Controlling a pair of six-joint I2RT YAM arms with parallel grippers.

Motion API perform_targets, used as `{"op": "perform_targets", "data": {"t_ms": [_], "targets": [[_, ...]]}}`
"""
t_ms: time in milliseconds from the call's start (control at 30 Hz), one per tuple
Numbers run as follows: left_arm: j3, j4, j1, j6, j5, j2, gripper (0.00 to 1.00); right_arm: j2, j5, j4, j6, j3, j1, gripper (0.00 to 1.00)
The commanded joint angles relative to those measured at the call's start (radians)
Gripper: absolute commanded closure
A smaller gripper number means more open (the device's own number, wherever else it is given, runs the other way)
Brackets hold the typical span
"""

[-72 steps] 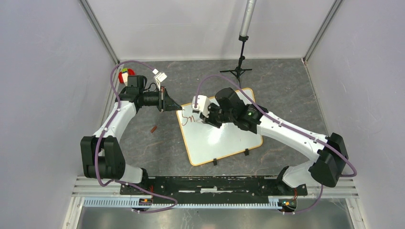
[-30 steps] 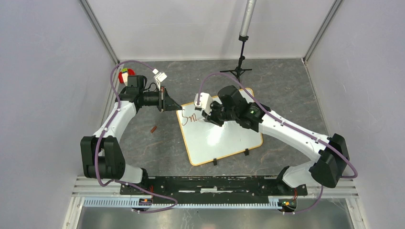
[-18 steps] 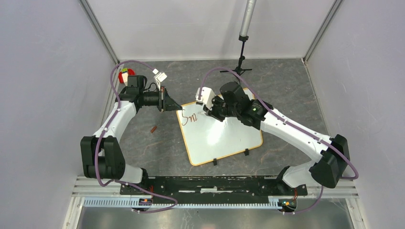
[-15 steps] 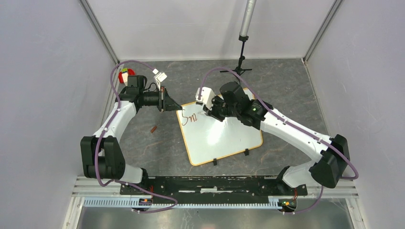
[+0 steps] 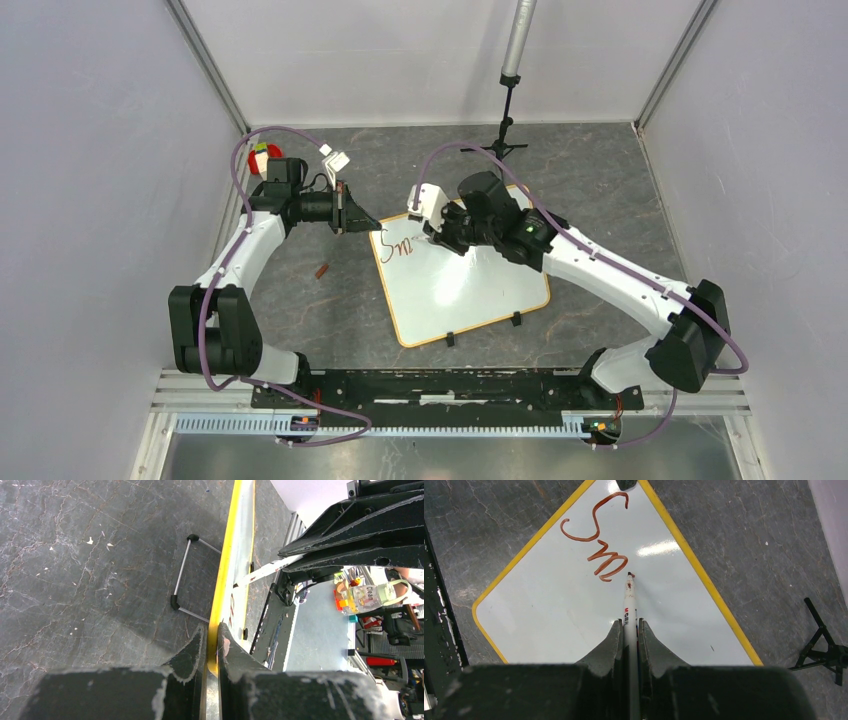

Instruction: Write a sentence on the whiteboard

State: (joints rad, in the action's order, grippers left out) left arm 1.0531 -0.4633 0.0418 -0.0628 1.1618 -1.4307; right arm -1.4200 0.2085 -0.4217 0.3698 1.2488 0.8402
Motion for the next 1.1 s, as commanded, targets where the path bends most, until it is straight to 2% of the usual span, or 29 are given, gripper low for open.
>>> {"op": "perform_targets", "data": {"t_ms": [0,267,767,1067], "targets": [[0.006,0.034,0.007,0.023,-0.008,0.003,0.98,0.013,-0.027,0.013,0.012,0.021,-0.027,1.00],[0.010,0.033,0.006,0.024,-0.006,-0.006,0.97,0.042,0.012,-0.010,0.008,0.001,-0.063,1.00],[0.010,0.033,0.007,0.025,-0.009,-0.001,0.98,0.033,0.041,-0.033,0.018,-0.062,-0.004,1.00],[0.010,0.033,0.009,0.026,-0.005,0.000,0.97,0.036,-0.011,-0.062,0.044,0.053,-0.003,1.00]]}}
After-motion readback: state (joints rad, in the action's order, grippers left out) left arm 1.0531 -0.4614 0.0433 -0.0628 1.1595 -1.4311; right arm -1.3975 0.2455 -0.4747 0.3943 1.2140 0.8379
